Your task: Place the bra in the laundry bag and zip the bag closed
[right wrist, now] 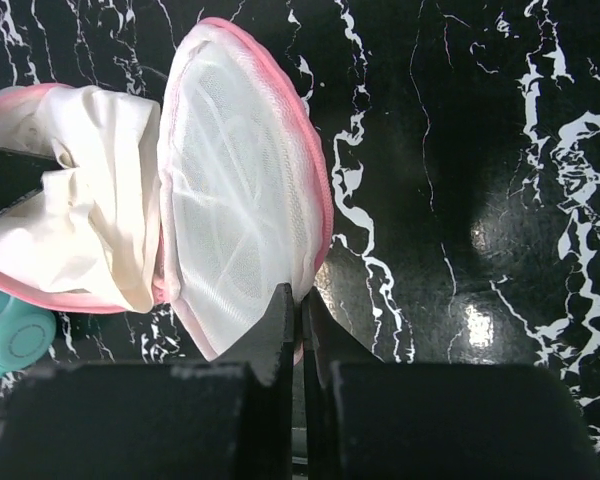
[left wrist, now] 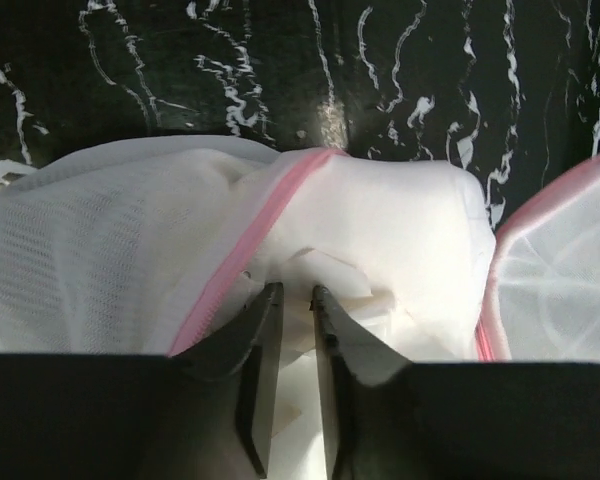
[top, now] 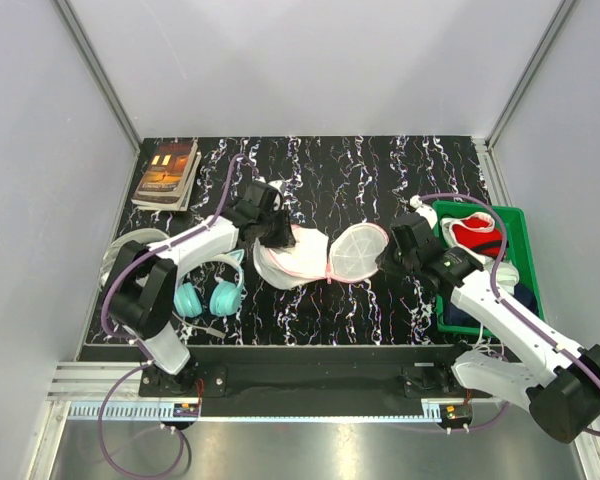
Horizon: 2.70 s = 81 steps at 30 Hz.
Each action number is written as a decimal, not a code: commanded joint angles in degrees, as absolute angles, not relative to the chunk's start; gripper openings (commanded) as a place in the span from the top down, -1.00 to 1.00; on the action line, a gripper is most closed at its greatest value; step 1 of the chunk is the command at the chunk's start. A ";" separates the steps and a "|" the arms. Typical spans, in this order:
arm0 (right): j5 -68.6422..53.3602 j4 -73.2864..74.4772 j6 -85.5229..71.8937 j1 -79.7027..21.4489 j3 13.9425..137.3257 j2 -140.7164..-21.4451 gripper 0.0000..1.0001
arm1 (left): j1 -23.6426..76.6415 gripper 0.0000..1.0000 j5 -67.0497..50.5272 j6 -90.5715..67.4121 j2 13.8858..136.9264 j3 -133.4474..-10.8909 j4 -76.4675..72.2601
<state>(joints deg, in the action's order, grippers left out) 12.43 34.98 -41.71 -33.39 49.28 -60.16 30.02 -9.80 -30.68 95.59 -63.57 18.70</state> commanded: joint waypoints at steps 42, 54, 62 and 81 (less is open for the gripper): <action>18.10 44.65 -28.48 -33.93 69.70 -49.84 1.00 | 43.15 0.83 -7.12 -35.69 96.50 -55.11 7.91; 18.11 42.18 -26.80 -33.93 64.52 -41.22 1.00 | 40.52 0.57 -5.36 -34.02 99.67 -56.77 11.07; 12.13 44.56 -29.80 -33.93 65.38 -48.41 1.00 | 41.04 -0.62 -8.69 -28.67 80.96 -63.45 18.62; 13.71 55.54 -39.71 -33.92 74.09 -58.79 1.00 | 64.68 -0.82 13.26 -13.45 74.68 -50.16 -20.13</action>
